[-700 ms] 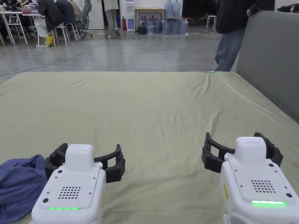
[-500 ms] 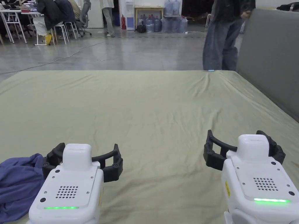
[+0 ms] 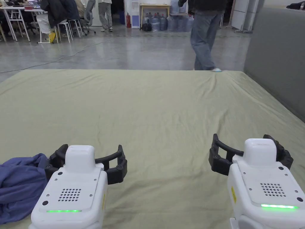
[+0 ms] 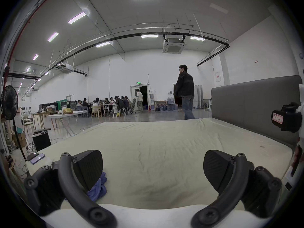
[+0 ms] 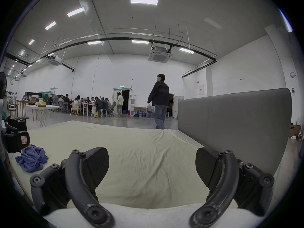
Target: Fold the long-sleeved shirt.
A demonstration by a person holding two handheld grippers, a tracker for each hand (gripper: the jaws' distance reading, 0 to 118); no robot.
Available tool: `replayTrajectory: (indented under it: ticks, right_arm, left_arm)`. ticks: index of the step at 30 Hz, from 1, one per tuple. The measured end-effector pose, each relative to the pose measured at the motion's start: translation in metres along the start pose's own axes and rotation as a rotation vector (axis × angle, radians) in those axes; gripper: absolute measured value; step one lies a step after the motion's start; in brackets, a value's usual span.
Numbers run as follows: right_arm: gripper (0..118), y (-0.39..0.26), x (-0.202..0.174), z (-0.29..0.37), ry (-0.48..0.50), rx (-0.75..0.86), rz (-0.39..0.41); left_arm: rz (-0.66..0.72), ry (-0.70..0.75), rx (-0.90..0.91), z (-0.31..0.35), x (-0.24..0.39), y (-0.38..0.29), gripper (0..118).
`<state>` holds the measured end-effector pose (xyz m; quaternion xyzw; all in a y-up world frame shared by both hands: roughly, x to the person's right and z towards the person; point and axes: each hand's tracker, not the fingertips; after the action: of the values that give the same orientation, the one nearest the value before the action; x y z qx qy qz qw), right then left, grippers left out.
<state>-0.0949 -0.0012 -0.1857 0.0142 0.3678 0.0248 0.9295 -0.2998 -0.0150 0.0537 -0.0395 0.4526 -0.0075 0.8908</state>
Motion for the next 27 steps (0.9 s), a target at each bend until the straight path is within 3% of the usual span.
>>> replayTrajectory:
  ticks: [11, 15, 27]
  right_arm:
    - [107, -0.0016, -0.0016, 0.0001, -0.001, -0.006, 0.008]
    - [107, -0.002, -0.003, 0.0005, 0.001, 0.0, 0.018]
    - [107, -0.0033, -0.0046, -0.0003, 0.01, -0.006, 0.014]
  left_arm:
    - [-0.019, -0.014, 0.002, 0.0005, 0.0023, -0.0008, 117]
    - [-0.035, 0.054, 0.04, 0.0039, 0.0057, -0.002, 117]
    - [-0.024, 0.003, 0.032, 0.0027, 0.0084, 0.0023, 117]
